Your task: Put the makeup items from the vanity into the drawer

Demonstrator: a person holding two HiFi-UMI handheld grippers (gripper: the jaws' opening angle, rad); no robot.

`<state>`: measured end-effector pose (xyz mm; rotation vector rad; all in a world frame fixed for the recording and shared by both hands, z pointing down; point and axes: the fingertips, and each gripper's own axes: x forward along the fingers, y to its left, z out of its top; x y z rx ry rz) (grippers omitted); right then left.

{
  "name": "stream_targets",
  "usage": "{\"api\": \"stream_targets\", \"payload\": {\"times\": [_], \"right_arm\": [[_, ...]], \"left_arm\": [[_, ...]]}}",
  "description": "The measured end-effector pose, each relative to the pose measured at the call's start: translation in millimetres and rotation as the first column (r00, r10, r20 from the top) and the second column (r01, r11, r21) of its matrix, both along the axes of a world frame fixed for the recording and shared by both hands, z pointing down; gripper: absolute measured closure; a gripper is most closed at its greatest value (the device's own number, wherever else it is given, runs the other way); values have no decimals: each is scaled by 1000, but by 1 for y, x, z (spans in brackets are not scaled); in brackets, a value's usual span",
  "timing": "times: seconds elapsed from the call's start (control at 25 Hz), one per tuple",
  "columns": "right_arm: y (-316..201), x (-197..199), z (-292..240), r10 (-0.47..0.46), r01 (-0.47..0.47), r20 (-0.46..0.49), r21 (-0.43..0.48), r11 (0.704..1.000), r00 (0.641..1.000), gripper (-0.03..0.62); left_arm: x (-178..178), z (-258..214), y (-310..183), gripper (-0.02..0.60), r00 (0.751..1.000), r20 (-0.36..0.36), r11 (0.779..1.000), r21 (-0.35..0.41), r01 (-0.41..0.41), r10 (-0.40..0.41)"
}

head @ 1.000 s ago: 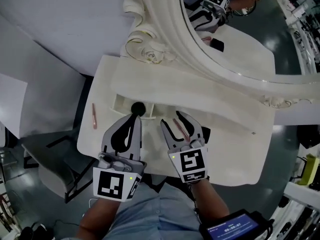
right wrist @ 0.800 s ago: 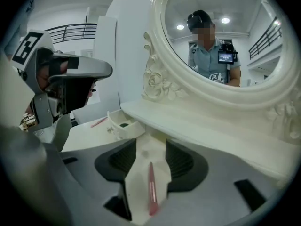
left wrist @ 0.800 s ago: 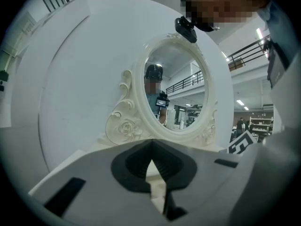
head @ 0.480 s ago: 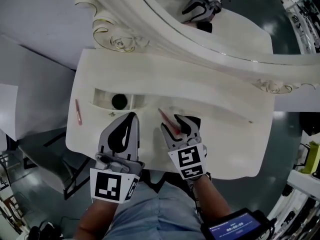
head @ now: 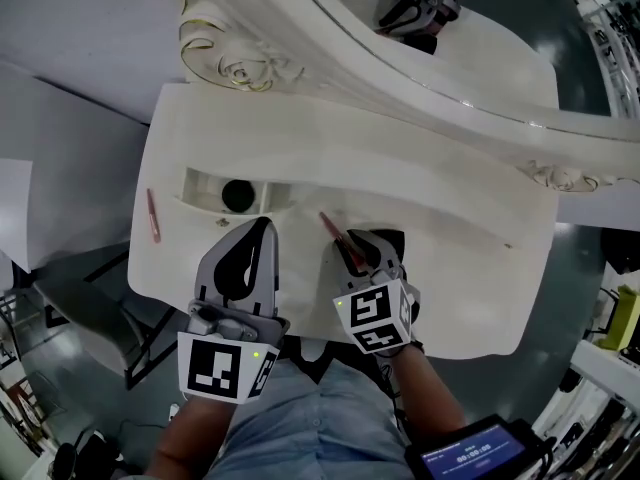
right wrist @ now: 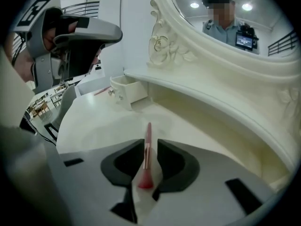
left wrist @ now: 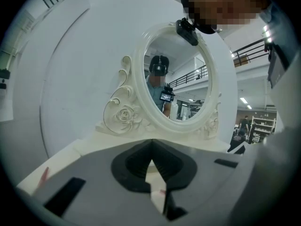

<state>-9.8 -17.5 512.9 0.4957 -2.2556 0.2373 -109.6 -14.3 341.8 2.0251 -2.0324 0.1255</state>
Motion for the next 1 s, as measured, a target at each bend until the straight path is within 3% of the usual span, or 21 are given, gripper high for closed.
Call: {"api": "stream_targets", "payload": {"times": [0.24, 0.64, 1.0], "right_arm": [[3, 1, 8, -18, 16, -69, -28, 999, 997, 553], [-10, -16, -36, -4, 3, 22, 49, 999, 1000, 560], [-11, -86, -111, -172, 146, 120, 202, 968, 978, 560]], "left_arm": [[-6, -3, 2, 583, 1000, 0, 1000, 7, 8, -8], [-21, -23, 9, 583, 999, 18, 997, 68, 46, -48], [-70, -68, 39, 583, 983, 47, 970, 177, 167, -178]]}}
